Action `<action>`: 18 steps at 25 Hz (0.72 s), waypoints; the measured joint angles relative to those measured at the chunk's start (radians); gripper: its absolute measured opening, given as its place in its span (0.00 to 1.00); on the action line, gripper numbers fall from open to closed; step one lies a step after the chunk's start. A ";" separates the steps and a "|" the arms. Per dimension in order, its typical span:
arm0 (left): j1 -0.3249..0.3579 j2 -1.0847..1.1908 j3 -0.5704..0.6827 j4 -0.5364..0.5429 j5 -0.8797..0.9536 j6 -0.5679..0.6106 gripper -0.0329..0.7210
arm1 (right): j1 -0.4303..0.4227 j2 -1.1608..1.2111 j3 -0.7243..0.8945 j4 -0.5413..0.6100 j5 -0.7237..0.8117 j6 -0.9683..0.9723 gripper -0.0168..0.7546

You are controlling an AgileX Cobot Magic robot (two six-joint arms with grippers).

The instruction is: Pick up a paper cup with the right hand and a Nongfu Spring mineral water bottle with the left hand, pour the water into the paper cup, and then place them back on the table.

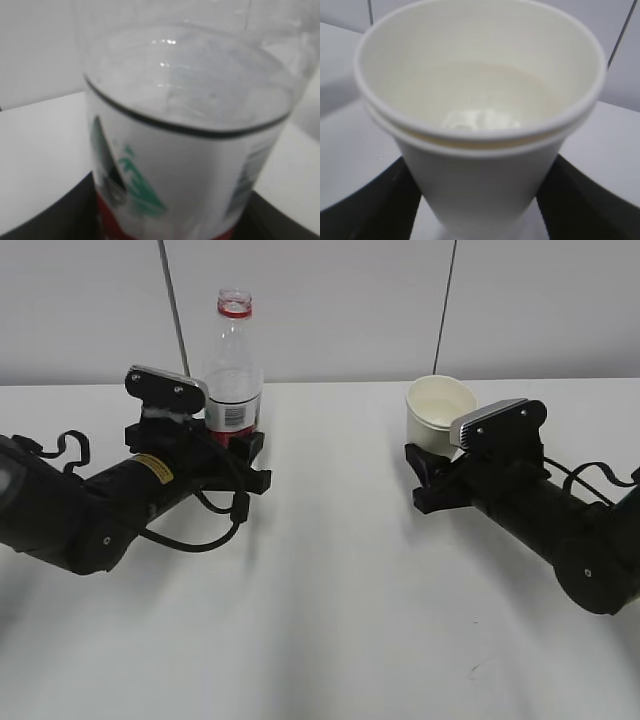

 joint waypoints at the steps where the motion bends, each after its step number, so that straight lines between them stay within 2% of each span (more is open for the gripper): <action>1: 0.004 0.010 0.000 0.020 -0.015 -0.016 0.57 | 0.000 0.010 -0.003 0.009 0.000 -0.003 0.68; 18: 0.020 0.156 -0.001 0.224 -0.232 -0.156 0.57 | 0.000 0.111 -0.061 0.025 0.024 -0.002 0.68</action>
